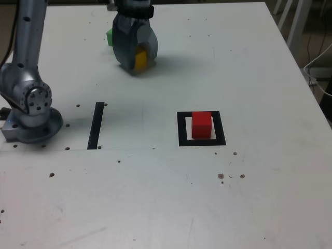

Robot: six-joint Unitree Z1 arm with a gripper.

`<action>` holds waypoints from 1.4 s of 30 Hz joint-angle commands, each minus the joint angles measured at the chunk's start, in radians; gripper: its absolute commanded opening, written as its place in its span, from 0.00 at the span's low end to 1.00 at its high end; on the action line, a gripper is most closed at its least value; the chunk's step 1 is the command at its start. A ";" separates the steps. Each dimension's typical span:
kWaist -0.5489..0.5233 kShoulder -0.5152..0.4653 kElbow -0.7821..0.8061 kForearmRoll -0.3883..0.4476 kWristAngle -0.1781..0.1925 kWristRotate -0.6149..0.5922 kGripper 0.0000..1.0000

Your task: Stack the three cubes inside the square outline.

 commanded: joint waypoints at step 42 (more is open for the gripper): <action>-0.505 -0.138 -0.056 0.113 -0.022 -0.037 0.30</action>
